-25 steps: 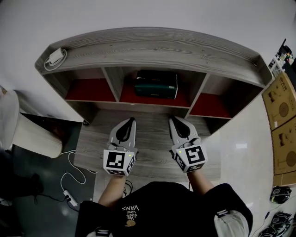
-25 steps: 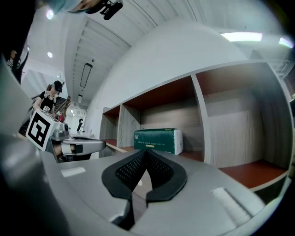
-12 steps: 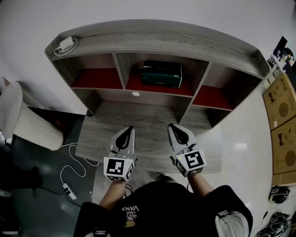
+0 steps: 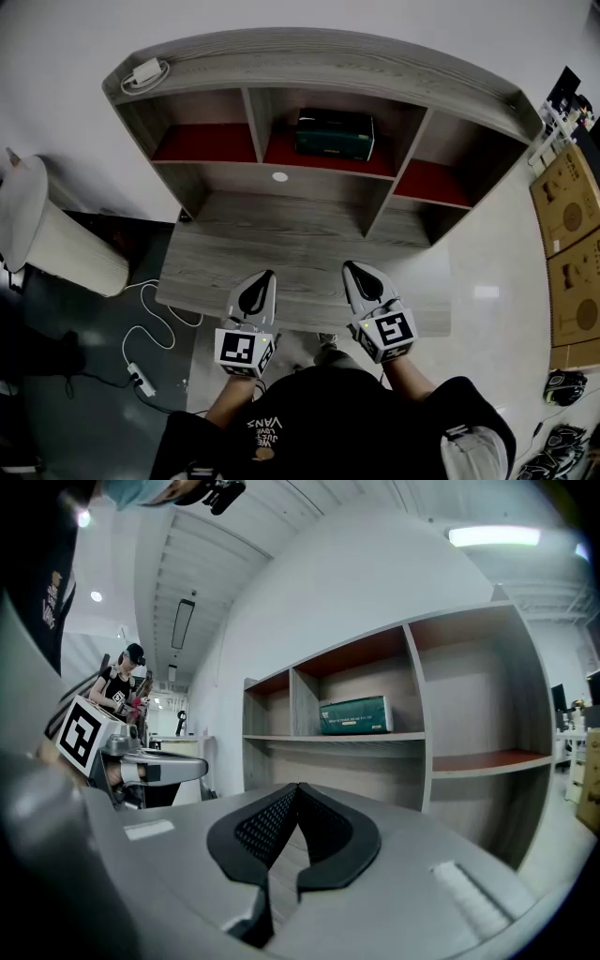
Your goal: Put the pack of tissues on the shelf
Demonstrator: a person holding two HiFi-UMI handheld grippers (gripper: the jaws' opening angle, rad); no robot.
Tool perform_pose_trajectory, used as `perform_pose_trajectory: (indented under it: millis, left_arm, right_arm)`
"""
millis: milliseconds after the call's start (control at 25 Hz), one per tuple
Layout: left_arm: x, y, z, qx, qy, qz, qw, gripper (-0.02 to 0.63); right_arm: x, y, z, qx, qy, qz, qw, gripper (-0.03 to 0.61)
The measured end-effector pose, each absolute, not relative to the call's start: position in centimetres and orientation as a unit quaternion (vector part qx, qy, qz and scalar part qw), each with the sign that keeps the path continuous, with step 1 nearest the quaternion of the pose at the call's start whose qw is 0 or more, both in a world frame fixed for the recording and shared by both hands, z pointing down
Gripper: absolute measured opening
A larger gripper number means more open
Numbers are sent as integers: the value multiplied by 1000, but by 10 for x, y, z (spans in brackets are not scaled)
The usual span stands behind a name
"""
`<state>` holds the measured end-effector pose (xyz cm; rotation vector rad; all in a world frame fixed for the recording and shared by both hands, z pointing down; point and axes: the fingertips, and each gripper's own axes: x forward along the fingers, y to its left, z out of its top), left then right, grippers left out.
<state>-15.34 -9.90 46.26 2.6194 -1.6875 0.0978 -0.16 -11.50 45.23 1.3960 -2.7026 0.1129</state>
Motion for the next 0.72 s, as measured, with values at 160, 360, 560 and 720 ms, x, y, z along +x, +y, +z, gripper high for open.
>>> perform_pose_trajectory:
  millis: [160, 360, 560, 720]
  left_arm:
    - [-159, -80, 478, 839, -542, 40, 28, 52]
    - [-167, -60, 495, 834, -547, 49, 47, 52]
    - [-177, -46, 503, 830, -553, 56, 54, 52]
    - [-183, -35, 510, 828, -554, 62, 52, 52]
  right_arm:
    - [-3, -102, 463, 459, -885, 45, 61, 3]
    - [-2, -89, 477, 461, -884, 47, 66, 3]
    - [-8, -74, 492, 454, -885, 59, 84, 3]
    - [-11, -65, 512, 454, -884, 71, 83, 3]
